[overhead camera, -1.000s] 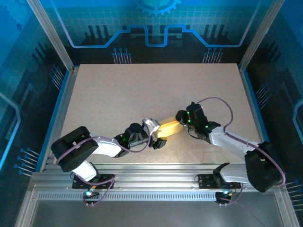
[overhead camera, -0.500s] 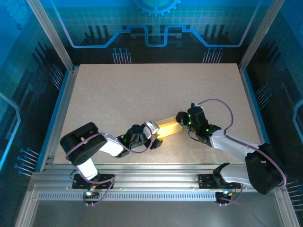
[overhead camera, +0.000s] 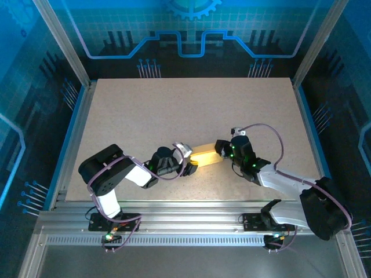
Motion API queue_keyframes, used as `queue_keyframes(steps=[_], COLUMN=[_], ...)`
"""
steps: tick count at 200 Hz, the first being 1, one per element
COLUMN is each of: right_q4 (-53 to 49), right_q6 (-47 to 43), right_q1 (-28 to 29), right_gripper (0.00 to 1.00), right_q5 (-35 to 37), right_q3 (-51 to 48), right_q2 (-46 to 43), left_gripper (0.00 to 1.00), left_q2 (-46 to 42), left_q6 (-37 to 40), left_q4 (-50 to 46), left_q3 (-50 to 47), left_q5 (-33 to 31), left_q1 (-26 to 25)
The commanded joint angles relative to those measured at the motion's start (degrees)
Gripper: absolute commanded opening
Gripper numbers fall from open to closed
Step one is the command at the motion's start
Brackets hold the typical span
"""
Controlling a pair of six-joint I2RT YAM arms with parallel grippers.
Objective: Fold the paper box
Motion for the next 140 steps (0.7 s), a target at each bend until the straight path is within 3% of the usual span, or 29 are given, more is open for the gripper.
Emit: queue_keyframes(steps=[1,56,95,140], right_q4=[-13.5,-13.6,-14.0,-14.7], right_q6=[-6.2,-9.7,-9.5,-7.8], right_q1=[3.3,8.8,8.1,1.9], right_gripper=[0.37,0.36,0.41,0.69], right_q5=[1.0,6.0,2.6,-12.4], right_q3=[-5.2,-2.8,-3.0,-1.4], right_q2=[5.3,9.7,4.2,-0.9], left_gripper=[0.66,0.54,0.51,0.51], left_q2=[1.2,1.9,1.3,1.7], left_q6=[-2.9,-2.6,-0.9,1.8], left_q4=[2.7,3.3,2.5,2.8], left_q3=[2.0,2.3,2.1,1.8], left_q5=[5.8,6.9,6.2,5.6], left_q1=[0.8,1.4,1.4,1.3])
